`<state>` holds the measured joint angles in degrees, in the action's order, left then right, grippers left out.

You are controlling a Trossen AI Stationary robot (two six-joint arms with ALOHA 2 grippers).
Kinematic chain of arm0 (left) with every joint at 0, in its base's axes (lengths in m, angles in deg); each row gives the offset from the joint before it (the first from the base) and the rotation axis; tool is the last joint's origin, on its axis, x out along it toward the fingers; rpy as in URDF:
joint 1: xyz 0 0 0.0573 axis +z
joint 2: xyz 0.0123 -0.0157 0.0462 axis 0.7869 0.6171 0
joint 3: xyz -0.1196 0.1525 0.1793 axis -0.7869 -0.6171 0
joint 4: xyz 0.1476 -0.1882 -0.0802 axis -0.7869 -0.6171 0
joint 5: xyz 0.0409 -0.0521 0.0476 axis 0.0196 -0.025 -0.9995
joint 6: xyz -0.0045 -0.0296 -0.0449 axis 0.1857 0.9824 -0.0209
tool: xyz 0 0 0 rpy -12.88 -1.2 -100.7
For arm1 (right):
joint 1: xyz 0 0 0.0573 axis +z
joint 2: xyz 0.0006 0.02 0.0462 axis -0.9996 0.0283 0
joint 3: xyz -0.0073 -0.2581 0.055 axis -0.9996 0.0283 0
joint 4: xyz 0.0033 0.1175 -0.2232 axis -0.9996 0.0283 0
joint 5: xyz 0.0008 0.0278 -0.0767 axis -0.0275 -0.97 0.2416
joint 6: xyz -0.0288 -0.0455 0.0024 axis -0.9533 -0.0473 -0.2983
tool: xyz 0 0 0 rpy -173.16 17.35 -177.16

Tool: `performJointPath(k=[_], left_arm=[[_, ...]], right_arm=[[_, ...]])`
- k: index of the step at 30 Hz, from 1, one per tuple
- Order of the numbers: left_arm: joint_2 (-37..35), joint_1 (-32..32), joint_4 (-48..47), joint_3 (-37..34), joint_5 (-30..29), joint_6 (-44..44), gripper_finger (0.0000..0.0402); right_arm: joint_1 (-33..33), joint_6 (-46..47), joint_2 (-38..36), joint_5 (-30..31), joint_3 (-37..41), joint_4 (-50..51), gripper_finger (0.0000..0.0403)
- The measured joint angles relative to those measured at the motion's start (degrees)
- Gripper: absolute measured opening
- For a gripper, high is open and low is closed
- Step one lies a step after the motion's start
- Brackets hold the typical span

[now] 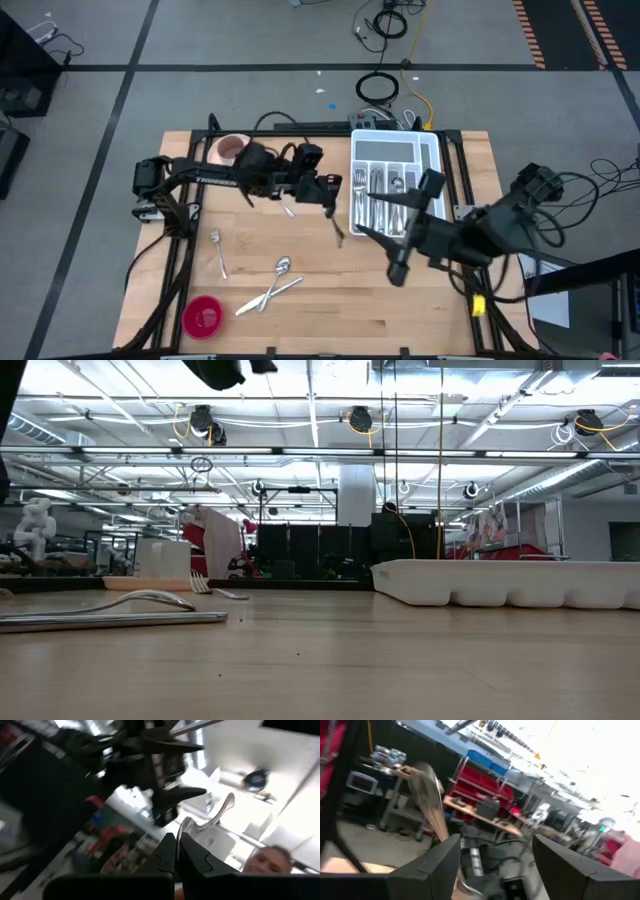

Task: Sort silverware
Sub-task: Put the right silver spoon into the white silverware tray

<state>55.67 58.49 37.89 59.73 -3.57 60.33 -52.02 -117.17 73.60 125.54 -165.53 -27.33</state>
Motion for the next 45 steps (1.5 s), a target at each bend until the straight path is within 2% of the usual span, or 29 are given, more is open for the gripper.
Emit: performJointPath(k=[5, 7, 9, 11, 14, 17, 18, 20, 26, 31, 34, 40, 42, 45], left_arm=[[0.0, 3.6, -14.2, 0.0, 9.8, -4.8, 0.0007], [0.0, 4.9, -22.3, 0.0, 12.2, -8.1, 0.0007], [0.1, 6.3, -29.5, 0.0, 14.5, -11.6, 0.0007], [0.0, 7.4, -36.7, 0.0, 15.1, -15.6, 0.0007], [0.1, 8.7, -45.4, 0.0, 15.3, -21.6, 0.0007], [0.0, 9.5, -52.0, 0.0, 15.3, -26.8, 0.0007], [0.0, 9.6, -54.3, 0.0, 15.2, -28.6, 0.0007], [0.0, 9.6, -58.7, 0.0, 15.2, -31.9, 0.0007], [0.0, 9.4, -72.2, 0.0, 14.7, -42.2, 0.0007], [0.0, 8.7, -80.8, 0.3, 11.3, -49.2, 0.0007], [0.0, 8.1, -84.4, 1.6, 10.0, -52.4, 0.0007], [-0.1, 6.5, -87.4, 3.4, 10.7, -54.6, 0.0007], [-0.9, 6.1, -88.9, 3.4, 12.1, -55.8, 0.0007], [-2.9, 5.7, -91.9, 3.4, 13.3, -58.3, 0.0007]], right_arm=[[4.1, 11.5, -1.6, 3.8, 0.0, 2.9, 0.0232], [5.1, 17.7, -2.4, 7.0, 0.0, 4.6, 0.0232], [5.8, 26.2, -3.3, 11.2, 0.0, 10.4, 0.0233], [6.1, 39.4, -4.1, 15.0, -0.1, 20.5, 0.0232], [5.1, 70.1, -4.7, 15.3, 0.0, 39.4, 0.0231], [3.6, 99.9, -5.0, 9.7, 0.0, 54.5, 0.0232], [3.1, 106.5, -5.0, 6.9, 0.0, 57.7, 0.0232], [1.9, 113.1, -4.8, 2.1, 0.0, 60.9, 0.0231], [-2.4, 119.4, -4.9, -4.9, 0.0, 62.9, 0.0231], [-8.8, 120.9, -3.0, -17.2, 0.0, 66.7, 0.0231], [-12.8, 117.8, -1.4, -25.2, 0.0, 66.7, 0.0229], [-19.3, 105.8, 1.6, -37.4, 0.1, 62.5, 0.0215], [-20.7, 98.9, 1.6, -40.7, 0.2, 55.5, 0.0208], [-21.5, 81.8, 0.9, -47.1, 1.1, 42.3, 0.0199]])
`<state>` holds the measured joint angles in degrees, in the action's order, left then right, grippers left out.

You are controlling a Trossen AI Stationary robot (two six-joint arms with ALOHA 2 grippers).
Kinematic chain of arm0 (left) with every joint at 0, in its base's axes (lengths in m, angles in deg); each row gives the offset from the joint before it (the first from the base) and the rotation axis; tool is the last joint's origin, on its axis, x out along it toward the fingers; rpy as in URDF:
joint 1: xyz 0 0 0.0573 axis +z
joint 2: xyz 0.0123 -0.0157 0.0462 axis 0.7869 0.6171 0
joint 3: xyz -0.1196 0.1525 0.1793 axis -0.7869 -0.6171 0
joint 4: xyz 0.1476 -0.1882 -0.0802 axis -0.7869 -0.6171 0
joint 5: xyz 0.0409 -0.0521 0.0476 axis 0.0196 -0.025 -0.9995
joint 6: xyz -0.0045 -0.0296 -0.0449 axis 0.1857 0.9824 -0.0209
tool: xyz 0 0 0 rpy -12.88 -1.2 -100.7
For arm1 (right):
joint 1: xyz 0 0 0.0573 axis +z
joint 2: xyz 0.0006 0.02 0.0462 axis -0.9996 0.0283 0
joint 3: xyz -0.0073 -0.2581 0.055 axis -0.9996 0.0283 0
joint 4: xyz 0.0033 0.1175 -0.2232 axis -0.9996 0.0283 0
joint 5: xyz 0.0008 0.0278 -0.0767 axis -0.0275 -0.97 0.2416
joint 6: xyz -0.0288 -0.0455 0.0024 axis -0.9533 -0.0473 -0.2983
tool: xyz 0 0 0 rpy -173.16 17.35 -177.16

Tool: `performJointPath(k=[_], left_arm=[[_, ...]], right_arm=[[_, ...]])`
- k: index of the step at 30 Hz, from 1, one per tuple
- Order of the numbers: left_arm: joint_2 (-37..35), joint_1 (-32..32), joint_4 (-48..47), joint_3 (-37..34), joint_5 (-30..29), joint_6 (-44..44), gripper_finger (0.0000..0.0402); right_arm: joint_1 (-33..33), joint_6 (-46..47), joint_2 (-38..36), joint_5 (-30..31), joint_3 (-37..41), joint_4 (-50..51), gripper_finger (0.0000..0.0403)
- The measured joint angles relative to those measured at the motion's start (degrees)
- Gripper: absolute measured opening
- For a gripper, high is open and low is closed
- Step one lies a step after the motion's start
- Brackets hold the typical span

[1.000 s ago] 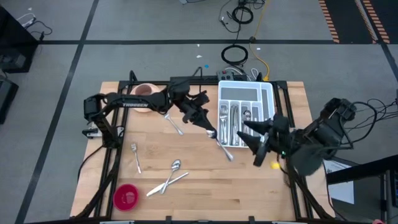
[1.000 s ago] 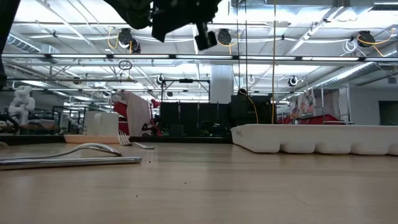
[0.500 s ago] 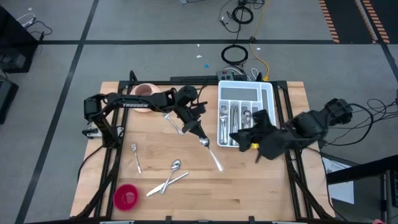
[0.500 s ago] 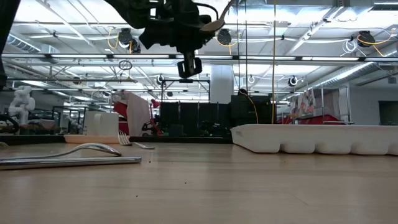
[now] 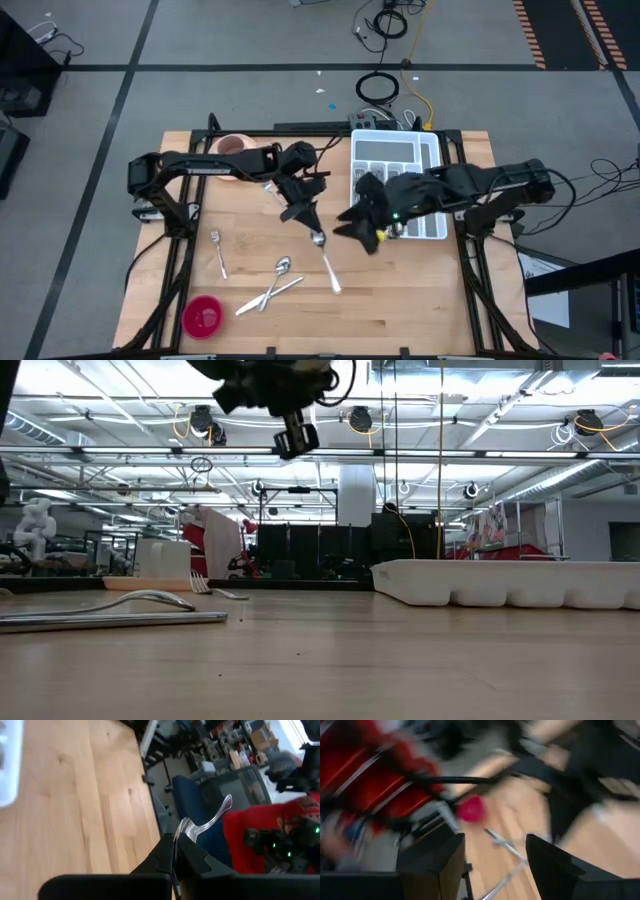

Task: Sort silverware
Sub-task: Put the right silver spoon into the white silverware tray

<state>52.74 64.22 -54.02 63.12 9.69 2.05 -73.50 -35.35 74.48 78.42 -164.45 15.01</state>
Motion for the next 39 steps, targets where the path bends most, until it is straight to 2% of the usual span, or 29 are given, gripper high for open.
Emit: performJointPath(k=[3, 5, 7, 10, 14, 16, 19, 21, 25, 27, 31, 35, 39], left_arm=[[-2.4, 0.0, -2.2, 0.0, 0.0, -1.1, 0.0008], [-4.3, 0.1, -2.8, 0.0, -0.2, -1.2, 0.0011], [-6.1, 0.2, -2.8, 0.0, -0.9, -1.3, 0.0012], [-8.2, 0.5, -2.7, 0.0, -2.0, -1.3, 0.0013], [-9.6, 1.0, -1.0, 0.0, -3.7, -0.7, 0.0015], [-9.5, 1.2, -0.4, 0.0, -4.1, -0.4, 0.0015], [-9.3, 1.2, 0.0, 0.0, -4.8, -0.2, 0.0016], [-9.1, 1.2, 0.1, 0.0, -4.8, -0.2, 0.0016], [-9.0, 1.2, -0.1, 0.0, -5.9, -0.4, 0.0016], [-9.0, 1.2, -0.1, 0.0, -7.3, -0.6, 0.0015], [-8.6, 1.2, -0.1, 0.0, -8.3, -1.6, 0.0013], [-7.8, 1.0, -0.4, -0.1, -8.6, -1.9, 0.0012], [-6.6, 0.8, -2.4, -0.2, -8.6, -2.3, 0.0012]], right_arm=[[1.0, -16.8, -1.1, -4.6, 0.7, -7.1, 0.0194], [1.0, -22.4, -3.1, -6.5, 0.8, -5.0, 0.0191], [0.9, -24.4, -6.5, -5.6, 0.8, 0.6, 0.0187], [2.1, -23.8, -13.6, 1.7, 0.9, 7.6, 0.0179], [7.0, -23.9, -25.7, 12.2, 7.1, 5.2, 0.0165], [8.9, -24.8, -32.6, 17.9, 15.0, -0.3, 0.016], [9.5, -21.3, -42.4, 26.1, 33.1, -11.6, 0.0157], [8.7, -17.3, -47.5, 27.6, 46.6, -21.8, 0.0157], [5.3, -7.9, -54.1, 28.5, 68.2, -51.2, 0.0157], [3.2, -1.0, -54.5, 28.3, 75.5, -61.5, 0.0157], [0.1, 10.6, -49.5, 23.7, 83.3, -67.6, 0.0157], [-2.5, 16.0, -42.7, 17.1, 82.4, -69.1, 0.0157], [-6.3, 16.6, -34.4, 6.4, 77.3, -69.1, 0.0157]])
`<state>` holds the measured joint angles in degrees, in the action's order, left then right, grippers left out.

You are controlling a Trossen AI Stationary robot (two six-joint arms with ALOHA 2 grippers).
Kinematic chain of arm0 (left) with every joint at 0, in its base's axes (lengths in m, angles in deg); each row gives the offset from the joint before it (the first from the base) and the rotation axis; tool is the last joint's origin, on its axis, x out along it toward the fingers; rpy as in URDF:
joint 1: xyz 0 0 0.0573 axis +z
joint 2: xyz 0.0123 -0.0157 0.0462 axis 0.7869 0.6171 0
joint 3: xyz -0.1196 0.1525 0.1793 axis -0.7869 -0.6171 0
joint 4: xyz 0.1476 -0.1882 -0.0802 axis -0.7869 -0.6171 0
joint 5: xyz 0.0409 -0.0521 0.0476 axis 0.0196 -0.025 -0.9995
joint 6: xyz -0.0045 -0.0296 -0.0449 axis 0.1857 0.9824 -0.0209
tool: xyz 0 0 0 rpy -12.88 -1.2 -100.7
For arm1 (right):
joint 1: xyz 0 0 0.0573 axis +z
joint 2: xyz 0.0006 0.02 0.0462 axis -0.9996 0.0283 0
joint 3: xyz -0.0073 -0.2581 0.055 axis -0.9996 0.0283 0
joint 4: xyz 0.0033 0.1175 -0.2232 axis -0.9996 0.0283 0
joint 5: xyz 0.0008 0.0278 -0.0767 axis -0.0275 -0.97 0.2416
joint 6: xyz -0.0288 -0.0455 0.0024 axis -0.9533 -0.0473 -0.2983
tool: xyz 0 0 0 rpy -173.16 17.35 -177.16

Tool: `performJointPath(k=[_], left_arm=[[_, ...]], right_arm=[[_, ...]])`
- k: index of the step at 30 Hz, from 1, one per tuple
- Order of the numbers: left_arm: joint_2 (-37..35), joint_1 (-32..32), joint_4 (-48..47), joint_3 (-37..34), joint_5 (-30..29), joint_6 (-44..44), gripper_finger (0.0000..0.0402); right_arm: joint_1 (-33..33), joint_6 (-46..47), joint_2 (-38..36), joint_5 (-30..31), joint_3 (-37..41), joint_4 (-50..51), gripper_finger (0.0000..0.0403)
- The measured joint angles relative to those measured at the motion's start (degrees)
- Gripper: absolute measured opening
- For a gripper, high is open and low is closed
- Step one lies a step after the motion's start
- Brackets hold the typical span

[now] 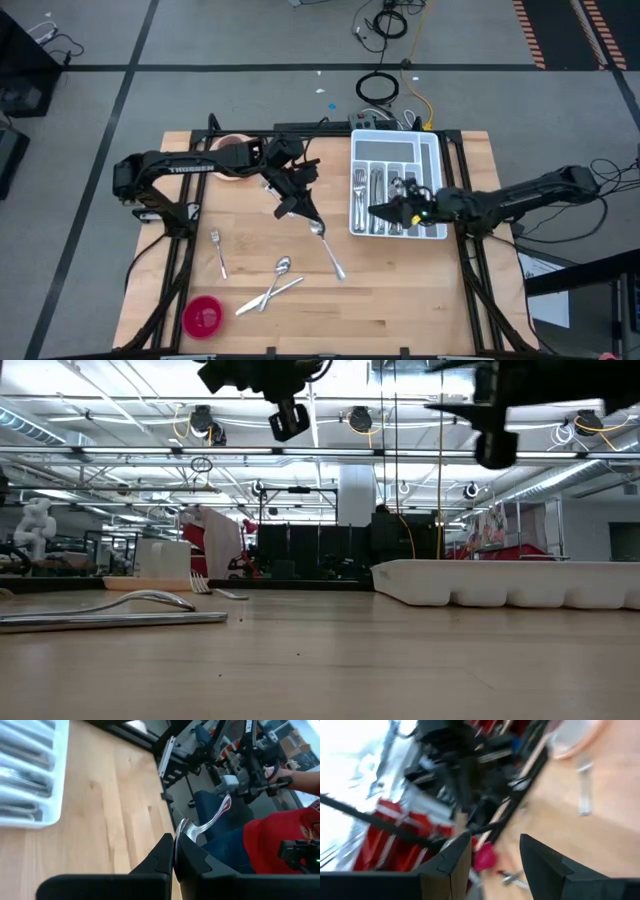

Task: Sort silverware
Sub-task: Put the right silver spoon into the white silverware tray

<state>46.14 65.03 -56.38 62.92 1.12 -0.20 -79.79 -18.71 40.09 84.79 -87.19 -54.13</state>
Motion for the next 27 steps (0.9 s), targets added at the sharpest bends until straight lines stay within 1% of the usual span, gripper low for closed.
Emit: performJointPath(k=[2, 4, 6, 9, 12, 18, 20, 24, 27], left_arm=[[0.8, -0.3, 0.3, 0.2, 0.3, -0.6, 0.0012], [1.1, -0.5, -2.1, 0.0, 0.2, -1.4, 0.0012], [1.8, -0.9, -1.6, 0.1, 0.2, -1.5, 0.0012], [1.9, -1.1, -3.0, 0.1, -0.1, -2.7, 0.0011], [1.9, -1.3, -3.0, 0.1, -2.6, -4.1, 0.0011], [1.9, -1.2, -3.7, 0.1, -3.2, -4.9, 0.0011], [1.9, -1.2, -5.2, 0.1, -3.4, -6.2, 0.0011], [1.9, -1.2, -7.5, 0.1, -3.7, -8.6, 0.0011], [1.9, -1.2, -7.7, 0.1, -4.4, -9.4, 0.0011]], right_arm=[[-2.2, -0.4, 4.0, -6.6, -3.1, 0.2, 0.0157], [-4.3, -2.0, 7.8, -13.4, -5.6, 1.3, 0.0157], [-6.2, -2.5, 9.9, -19.0, -7.6, 0.9, 0.0157], [-8.7, -1.5, 13.3, -21.7, -9.9, 0.3, 0.0157], [-10.6, -1.5, 18.1, -26.0, -12.6, 1.1, 0.0157], [-11.0, -3.0, 29.1, -35.2, -18.1, 0.8, 0.0157], [-11.3, -3.1, 31.9, -37.8, -20.1, -2.6, 0.0157], [-12.5, -3.2, 36.0, -41.3, -22.5, -5.2, 0.0157], [-13.3, -3.5, 36.7, -42.8, -23.0, -5.9, 0.0157]])
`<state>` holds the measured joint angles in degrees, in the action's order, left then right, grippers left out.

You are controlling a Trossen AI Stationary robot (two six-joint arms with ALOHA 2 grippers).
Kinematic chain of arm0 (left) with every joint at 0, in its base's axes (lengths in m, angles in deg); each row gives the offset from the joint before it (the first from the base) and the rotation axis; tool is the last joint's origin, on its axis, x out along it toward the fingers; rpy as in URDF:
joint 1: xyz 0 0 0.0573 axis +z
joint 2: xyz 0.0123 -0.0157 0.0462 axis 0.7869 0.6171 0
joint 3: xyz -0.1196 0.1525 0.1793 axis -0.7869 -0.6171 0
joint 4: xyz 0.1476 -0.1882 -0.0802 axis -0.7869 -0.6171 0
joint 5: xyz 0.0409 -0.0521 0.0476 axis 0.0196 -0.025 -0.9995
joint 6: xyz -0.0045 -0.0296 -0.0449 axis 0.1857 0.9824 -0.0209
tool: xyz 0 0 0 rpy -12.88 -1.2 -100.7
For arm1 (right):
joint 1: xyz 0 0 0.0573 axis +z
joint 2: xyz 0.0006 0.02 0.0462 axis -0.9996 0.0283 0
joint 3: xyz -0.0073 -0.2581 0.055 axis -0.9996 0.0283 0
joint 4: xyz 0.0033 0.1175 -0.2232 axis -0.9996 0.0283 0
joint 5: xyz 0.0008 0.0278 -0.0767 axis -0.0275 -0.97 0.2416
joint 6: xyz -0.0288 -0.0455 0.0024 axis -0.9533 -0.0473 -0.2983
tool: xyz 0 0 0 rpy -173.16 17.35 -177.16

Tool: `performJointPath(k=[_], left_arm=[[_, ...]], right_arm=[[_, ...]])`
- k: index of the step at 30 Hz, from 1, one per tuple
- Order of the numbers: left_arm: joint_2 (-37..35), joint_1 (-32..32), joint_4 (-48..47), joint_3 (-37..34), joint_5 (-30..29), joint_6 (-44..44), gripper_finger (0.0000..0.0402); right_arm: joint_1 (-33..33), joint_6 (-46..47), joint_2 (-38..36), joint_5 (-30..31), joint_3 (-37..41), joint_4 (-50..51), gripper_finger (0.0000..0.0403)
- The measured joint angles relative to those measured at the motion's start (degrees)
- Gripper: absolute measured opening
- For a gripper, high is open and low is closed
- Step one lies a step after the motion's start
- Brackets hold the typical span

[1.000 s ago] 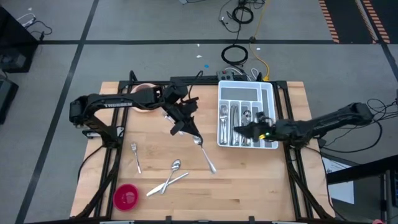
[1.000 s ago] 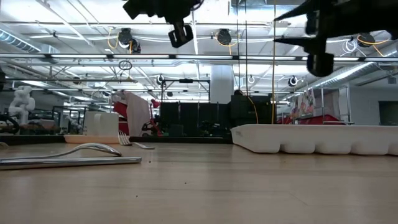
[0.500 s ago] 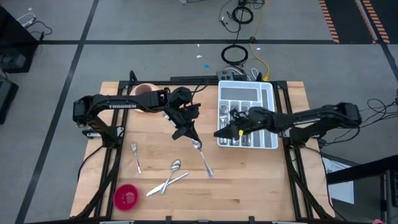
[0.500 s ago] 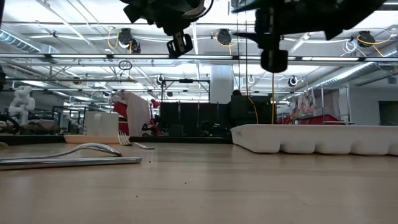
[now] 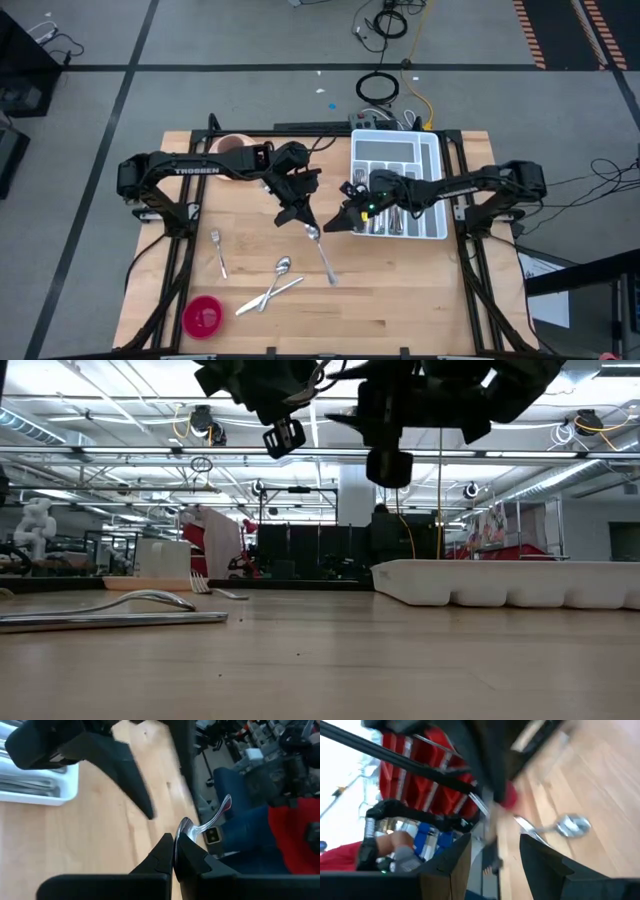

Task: Sort silverware
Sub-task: Put the right silver spoon into the white silverware tray

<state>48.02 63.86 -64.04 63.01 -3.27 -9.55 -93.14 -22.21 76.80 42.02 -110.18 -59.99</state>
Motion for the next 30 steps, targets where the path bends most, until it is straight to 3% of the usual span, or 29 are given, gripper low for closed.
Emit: performJointPath(k=[9, 25, 30], left_arm=[[2.2, 0.0, -0.4, 0.0, -2.1, -1.2, 0.0011], [2.9, 0.2, 0.0, 0.0, -2.1, -2.2, 0.0011], [2.9, 0.2, 1.2, 0.0, -2.1, -2.2, 0.0011]], right_arm=[[-1.2, -1.4, 0.3, 1.6, -0.1, -1.0, 0.0157], [-0.6, -0.5, 7.7, 1.5, 0.0, -7.8, 0.0157], [-0.6, -2.6, 7.6, 1.4, 0.0, -8.6, 0.0128]])
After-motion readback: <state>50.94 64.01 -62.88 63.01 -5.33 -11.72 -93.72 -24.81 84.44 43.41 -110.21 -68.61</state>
